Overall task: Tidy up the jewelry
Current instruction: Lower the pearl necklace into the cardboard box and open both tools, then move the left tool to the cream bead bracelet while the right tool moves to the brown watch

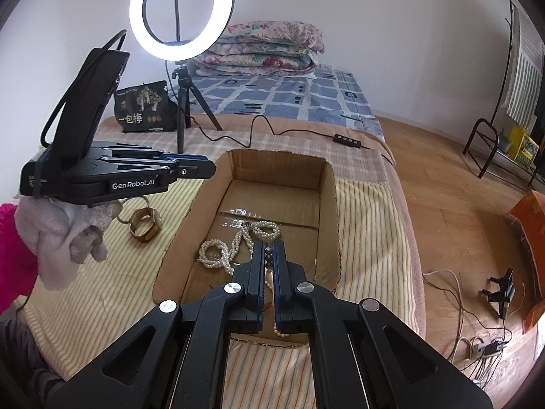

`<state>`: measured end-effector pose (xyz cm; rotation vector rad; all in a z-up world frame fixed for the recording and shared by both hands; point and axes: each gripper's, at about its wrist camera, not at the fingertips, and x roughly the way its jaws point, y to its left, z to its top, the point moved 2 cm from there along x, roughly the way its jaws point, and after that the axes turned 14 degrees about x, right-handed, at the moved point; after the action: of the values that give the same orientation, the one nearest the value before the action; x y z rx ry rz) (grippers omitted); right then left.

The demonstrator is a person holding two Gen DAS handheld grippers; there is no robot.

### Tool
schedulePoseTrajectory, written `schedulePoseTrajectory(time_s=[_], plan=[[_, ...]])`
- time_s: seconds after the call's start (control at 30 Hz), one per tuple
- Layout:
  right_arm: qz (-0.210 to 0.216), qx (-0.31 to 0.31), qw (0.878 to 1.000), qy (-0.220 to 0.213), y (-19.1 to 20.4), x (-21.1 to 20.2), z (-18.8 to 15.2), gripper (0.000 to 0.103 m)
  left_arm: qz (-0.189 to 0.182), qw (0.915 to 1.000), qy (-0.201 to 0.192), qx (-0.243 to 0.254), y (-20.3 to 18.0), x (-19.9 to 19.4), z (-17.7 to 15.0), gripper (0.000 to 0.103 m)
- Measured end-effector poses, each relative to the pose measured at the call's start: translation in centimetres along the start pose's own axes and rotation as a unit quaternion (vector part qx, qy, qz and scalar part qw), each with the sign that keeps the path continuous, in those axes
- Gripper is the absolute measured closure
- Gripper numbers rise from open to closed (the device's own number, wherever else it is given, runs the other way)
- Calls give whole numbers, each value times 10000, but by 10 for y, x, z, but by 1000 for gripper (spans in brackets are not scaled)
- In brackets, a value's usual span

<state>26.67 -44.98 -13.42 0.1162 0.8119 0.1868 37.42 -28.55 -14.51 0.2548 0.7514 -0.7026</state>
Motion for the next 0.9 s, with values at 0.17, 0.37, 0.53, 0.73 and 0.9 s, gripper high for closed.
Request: schedulePoseTrajectory(time_s=[0.17, 0.37, 0.53, 0.73, 0.9], plan=[[45, 26, 9999, 128, 1, 7, -6, 100, 3, 10000, 67, 17, -4, 3, -1, 97], [-40, 28, 10000, 44, 3, 3, -6, 70, 94, 9999, 85, 16, -5, 0, 1, 92], [-162, 63, 9997, -150, 4, -5, -6, 31, 174, 9998, -35, 12, -4, -9, 2, 56], [-307, 1, 9993, -202, 9, -7, -7, 28, 259, 9996, -72, -4, 0, -19, 2, 56], [-344, -68, 9992, -204, 18, -9, -8, 28, 336, 9994, -120, -9, 5, -34, -1, 56]])
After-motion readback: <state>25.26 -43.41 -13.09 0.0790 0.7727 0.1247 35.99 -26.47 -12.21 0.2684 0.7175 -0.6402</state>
